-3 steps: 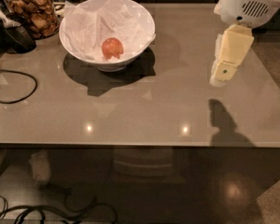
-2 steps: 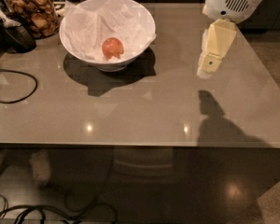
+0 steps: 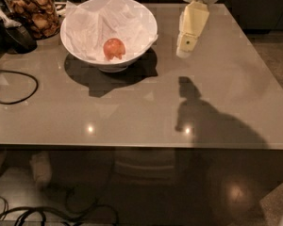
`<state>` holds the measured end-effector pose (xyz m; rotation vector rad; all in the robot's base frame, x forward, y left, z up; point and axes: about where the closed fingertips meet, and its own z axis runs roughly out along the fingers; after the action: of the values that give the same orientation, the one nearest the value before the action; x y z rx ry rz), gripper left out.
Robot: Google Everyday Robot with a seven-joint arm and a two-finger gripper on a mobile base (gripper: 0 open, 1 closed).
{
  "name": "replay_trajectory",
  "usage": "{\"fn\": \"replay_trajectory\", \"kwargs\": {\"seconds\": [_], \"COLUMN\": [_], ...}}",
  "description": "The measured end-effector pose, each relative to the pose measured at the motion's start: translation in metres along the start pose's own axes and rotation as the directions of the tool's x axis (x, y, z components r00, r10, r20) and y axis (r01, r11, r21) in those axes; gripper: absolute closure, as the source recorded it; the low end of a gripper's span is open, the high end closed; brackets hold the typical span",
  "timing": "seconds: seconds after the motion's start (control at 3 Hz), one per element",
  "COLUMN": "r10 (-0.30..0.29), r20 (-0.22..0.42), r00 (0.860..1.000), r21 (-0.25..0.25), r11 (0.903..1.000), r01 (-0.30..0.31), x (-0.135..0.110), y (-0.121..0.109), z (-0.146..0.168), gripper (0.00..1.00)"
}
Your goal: Pick apple from white bowl
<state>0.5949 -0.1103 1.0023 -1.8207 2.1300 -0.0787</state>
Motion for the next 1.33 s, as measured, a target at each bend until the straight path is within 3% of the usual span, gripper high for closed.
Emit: {"fn": "replay_trajectory", "kwargs": {"seconds": [0.33,0.67,1.33], "r10": [-0.001,0.033,0.071], "r20": [0.019,0.063,0.137], "r00": [1.000,0.997,0.988], "r21": [0.026,0.037,-0.032], "r11": [0.9997,0.9987,0.9972], "r01": [0.001,-0.036,-0.067], "x": [-0.006,-0.023,-0.065], "y": [-0.006,-0.022,-0.049], "z": [0.000,0.011,0.040], "gripper": [0.00,0.00,0.00]}}
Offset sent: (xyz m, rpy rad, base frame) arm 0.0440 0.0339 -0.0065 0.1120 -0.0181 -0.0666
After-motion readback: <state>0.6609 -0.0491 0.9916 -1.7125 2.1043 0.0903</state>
